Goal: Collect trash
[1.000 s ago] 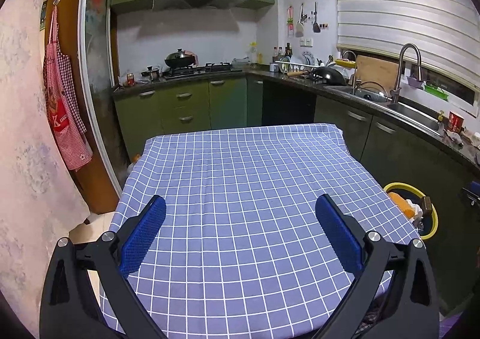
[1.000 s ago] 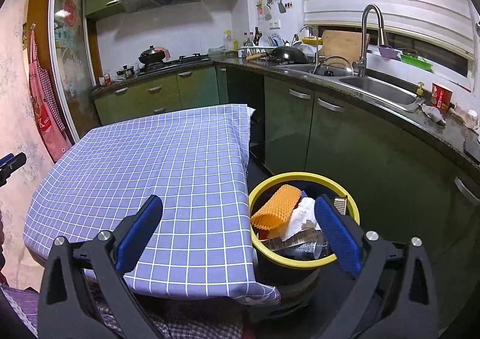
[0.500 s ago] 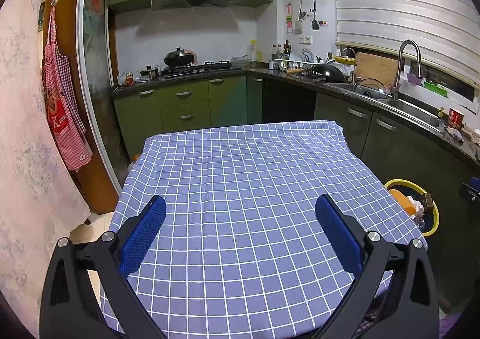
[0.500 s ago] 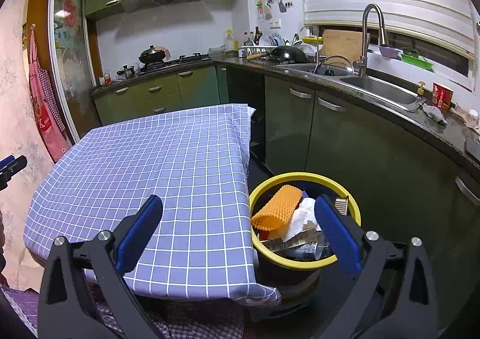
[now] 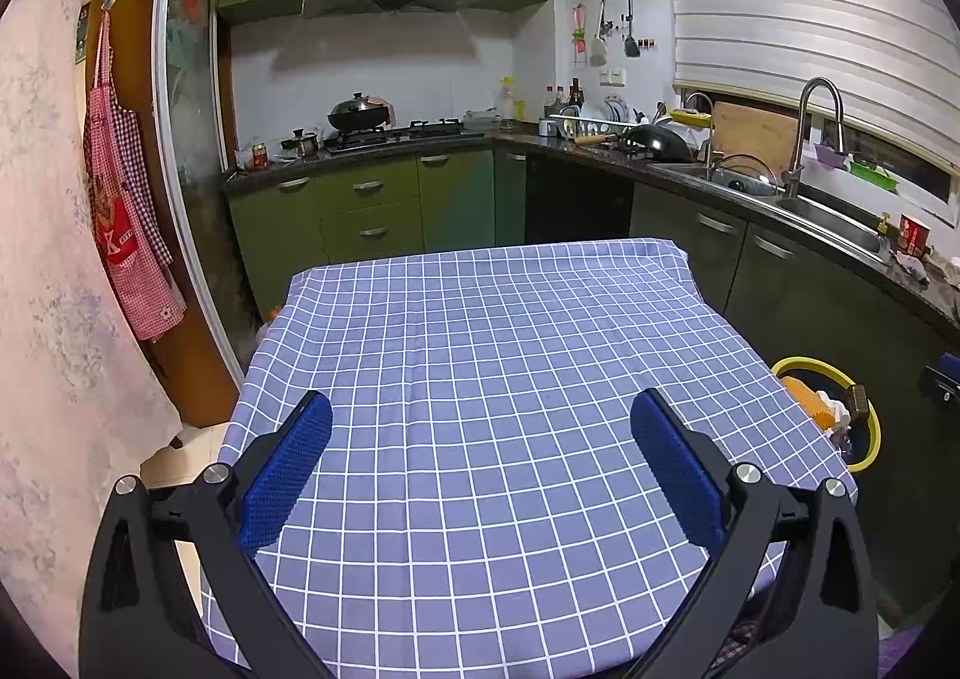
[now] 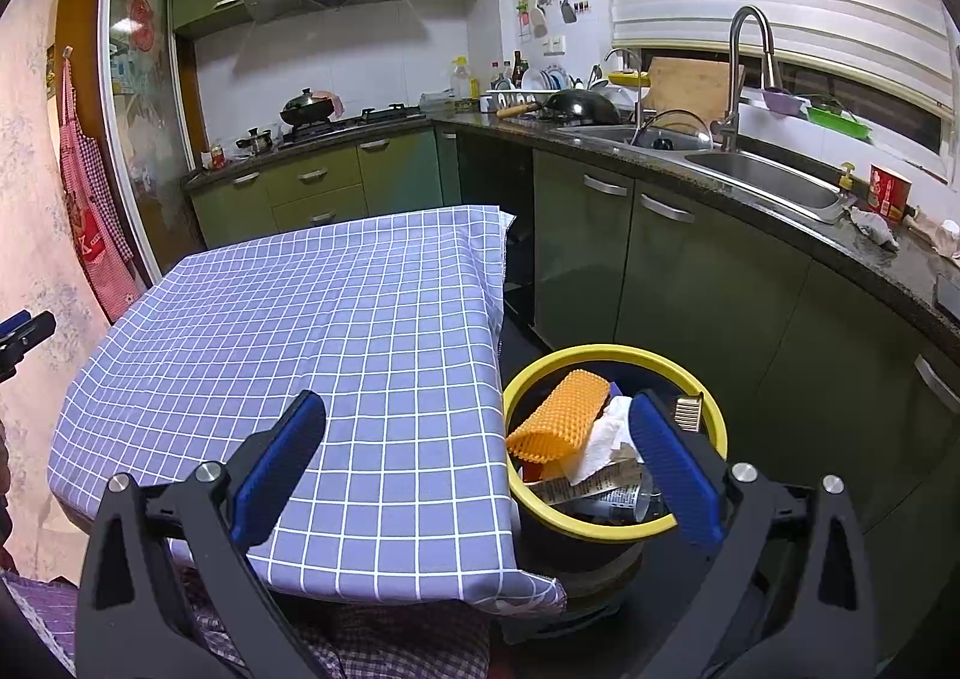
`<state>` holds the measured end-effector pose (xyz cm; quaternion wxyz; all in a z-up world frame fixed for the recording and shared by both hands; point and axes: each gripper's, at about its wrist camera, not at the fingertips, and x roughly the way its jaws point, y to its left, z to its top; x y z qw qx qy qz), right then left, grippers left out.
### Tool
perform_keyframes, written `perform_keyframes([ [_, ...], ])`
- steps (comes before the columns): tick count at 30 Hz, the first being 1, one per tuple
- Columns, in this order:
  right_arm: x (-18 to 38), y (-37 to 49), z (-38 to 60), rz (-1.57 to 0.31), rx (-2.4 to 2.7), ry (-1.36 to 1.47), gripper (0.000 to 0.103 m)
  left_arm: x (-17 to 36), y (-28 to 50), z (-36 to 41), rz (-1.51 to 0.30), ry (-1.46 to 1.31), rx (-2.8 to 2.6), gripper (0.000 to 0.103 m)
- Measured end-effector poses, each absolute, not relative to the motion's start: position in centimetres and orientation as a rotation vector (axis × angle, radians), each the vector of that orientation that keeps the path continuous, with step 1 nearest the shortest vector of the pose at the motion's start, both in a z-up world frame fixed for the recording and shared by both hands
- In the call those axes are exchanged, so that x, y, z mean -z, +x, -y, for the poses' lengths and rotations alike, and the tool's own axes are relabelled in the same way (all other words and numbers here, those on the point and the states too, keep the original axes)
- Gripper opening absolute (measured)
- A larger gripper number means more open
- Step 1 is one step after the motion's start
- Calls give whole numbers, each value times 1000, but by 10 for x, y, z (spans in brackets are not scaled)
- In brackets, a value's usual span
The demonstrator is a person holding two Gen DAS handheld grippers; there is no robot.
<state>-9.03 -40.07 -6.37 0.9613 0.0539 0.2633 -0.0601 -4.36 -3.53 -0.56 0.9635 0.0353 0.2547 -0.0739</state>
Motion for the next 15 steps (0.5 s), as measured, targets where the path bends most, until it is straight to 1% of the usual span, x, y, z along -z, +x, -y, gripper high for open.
perform_keyframes([
  [15,68,-87,397,-538,119,109,96,6,-40,32,-521,81,154,98],
])
